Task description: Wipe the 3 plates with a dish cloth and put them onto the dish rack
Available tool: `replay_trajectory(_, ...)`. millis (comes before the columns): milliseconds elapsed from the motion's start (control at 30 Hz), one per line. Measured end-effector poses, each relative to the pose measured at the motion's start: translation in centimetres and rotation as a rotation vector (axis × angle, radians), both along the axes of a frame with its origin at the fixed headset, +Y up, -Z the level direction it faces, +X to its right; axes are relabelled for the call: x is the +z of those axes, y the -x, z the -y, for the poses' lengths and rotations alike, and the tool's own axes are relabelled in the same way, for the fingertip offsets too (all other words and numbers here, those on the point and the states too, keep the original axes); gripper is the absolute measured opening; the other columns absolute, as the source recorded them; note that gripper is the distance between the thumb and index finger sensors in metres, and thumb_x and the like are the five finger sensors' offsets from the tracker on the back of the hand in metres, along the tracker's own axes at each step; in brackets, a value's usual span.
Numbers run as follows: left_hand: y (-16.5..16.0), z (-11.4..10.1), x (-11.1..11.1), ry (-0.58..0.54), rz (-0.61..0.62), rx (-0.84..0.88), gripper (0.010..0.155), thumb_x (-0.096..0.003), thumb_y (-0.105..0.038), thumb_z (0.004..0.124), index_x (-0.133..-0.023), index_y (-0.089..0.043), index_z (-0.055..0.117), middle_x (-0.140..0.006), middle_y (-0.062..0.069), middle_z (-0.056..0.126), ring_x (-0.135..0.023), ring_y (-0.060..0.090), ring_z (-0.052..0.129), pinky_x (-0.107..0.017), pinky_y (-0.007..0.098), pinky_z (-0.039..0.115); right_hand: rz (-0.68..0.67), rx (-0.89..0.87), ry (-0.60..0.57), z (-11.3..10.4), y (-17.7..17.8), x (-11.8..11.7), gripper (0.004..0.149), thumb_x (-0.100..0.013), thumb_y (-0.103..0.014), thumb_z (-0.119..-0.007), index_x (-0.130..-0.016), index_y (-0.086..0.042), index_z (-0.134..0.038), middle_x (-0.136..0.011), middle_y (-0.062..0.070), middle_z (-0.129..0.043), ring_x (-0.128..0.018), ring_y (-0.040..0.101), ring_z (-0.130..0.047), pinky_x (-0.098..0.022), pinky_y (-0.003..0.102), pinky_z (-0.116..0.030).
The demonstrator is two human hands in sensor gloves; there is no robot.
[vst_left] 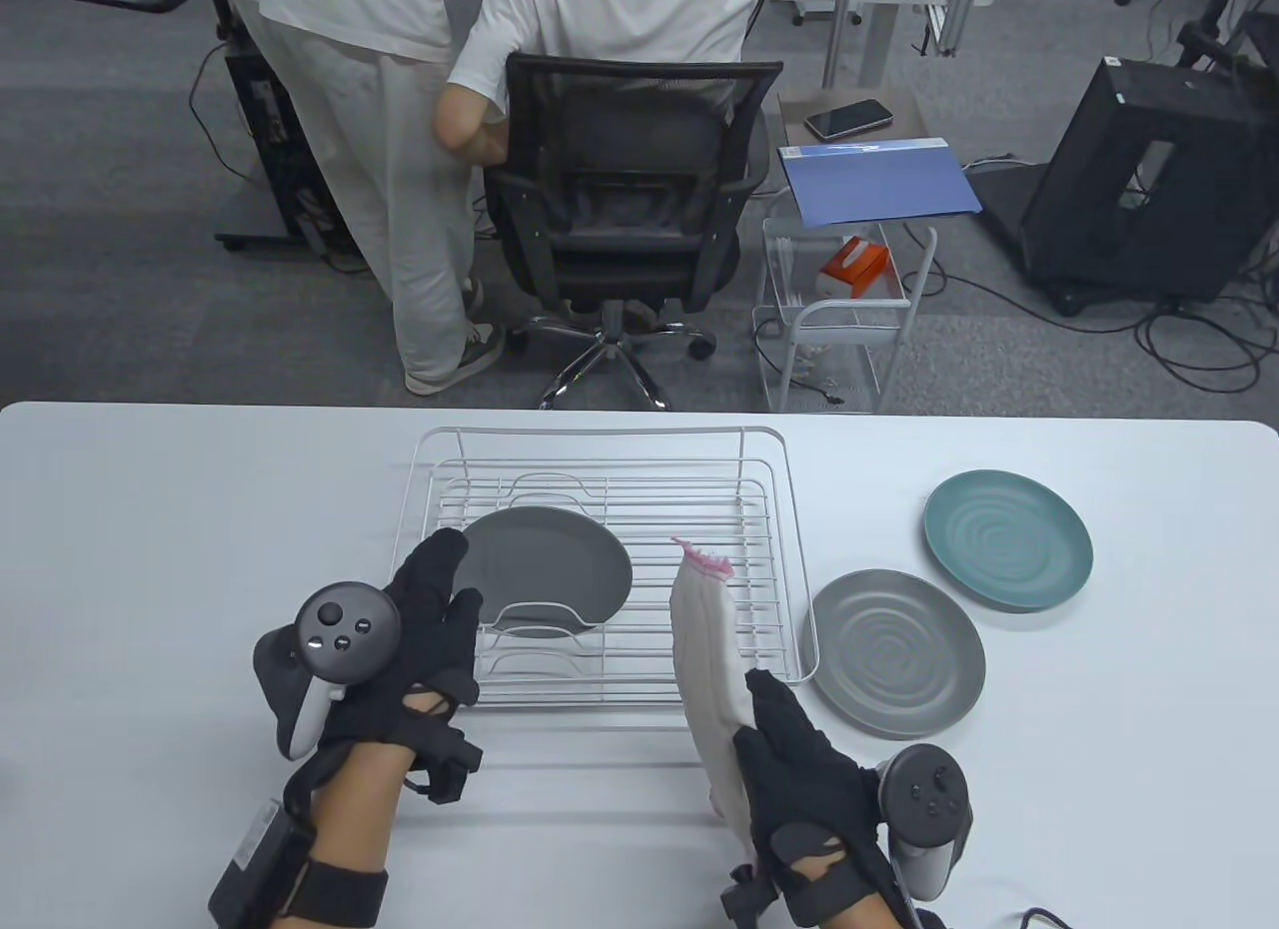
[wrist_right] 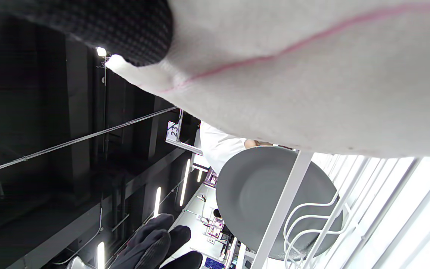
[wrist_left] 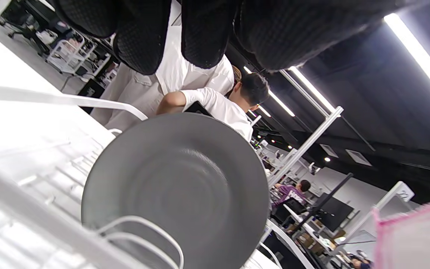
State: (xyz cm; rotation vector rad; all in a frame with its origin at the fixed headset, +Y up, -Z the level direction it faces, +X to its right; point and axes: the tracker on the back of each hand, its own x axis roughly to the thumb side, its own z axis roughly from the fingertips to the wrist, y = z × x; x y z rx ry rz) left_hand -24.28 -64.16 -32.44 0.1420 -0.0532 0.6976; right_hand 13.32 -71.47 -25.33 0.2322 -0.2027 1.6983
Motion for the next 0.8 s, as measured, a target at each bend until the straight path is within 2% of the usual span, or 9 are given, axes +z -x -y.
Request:
replay_trajectory(200,-0.3,2.0,3.7,-0.003,0.025,0.123,0.060,-0.0568,-0.042,0.075,-0.110,-0.031,0.050,-0.116,0.011,0.061,-0.098,0.050,0.072,-0.069,0.067,0.052,-0.009,-0.007,-0.014,0.0,0.3,0.1,0.050,-0.047,-0.033,-0.074,-0.081,0.004,-0.074,-0.096,0.027,-0.055,-0.087,0.052,-0.043,-0.061,0.064,-0.041)
replay_trajectory(333,-1.3,4.3,5.4,0.040,0.068,0.209,0.061,-0.0570,-0.044,0.075,-0.110,-0.030,0.049,-0.115,0.014,0.062,-0.095,0.050,0.075,-0.068,0.066,0.055,-0.026,-0.017,-0.031,0.0,0.7,0.2,0.051,-0.047,-0.033,-0.074,-0.081,0.004,-0.073,-0.096,0.027,-0.055,-0.087,0.052,-0.043,-0.061,0.064,-0.041)
replay_trajectory(467,-2.4,6.4,6.3,0.106,0.141,0.283,0.062,-0.0570,-0.047,0.075,-0.110,-0.027,0.049,-0.110,0.016,0.068,-0.092,0.047,0.080,-0.067,0.065,0.058,-0.042,-0.007,-0.062,-0.1,1.3,0.5,0.051,-0.047,-0.034,-0.074,-0.081,0.004,-0.074,-0.096,0.027,-0.056,-0.087,0.051,-0.044,-0.061,0.064,-0.041)
replay_trajectory(633,-3.9,7.1,6.4,0.147,0.258,0.326,0.062,-0.0570,-0.050,0.074,-0.109,-0.025,0.051,-0.108,0.015,0.073,-0.090,0.043,0.086,-0.066,0.063,0.062,-0.054,0.107,-0.146,-0.6,3.1,1.1,0.051,-0.047,-0.034,-0.075,-0.081,0.004,-0.074,-0.096,0.027,-0.056,-0.087,0.051,-0.044,-0.061,0.064,-0.041)
replay_trajectory(767,-5.7,7.7,6.5,0.204,0.391,0.461,0.066,-0.0559,-0.057,0.074,-0.109,-0.025,0.051,-0.108,0.015,0.074,-0.090,0.042,0.087,-0.066,0.062,0.064,-0.044,0.290,-0.247,-1.3,5.3,1.7,0.051,-0.047,-0.034,-0.075,-0.082,0.004,-0.074,-0.096,0.027,-0.056,-0.086,0.051,-0.044,-0.061,0.065,-0.041)
replay_trajectory(800,-6.2,8.0,6.4,0.232,0.455,0.522,0.070,-0.0555,-0.060,0.074,-0.110,-0.024,0.048,-0.109,0.015,0.071,-0.092,0.043,0.085,-0.067,0.062,0.063,-0.038,0.359,-0.289,-1.6,5.9,1.9,0.052,-0.047,-0.034,-0.076,-0.082,0.004,-0.075,-0.096,0.027,-0.057,-0.087,0.051,-0.044,-0.061,0.065,-0.041)
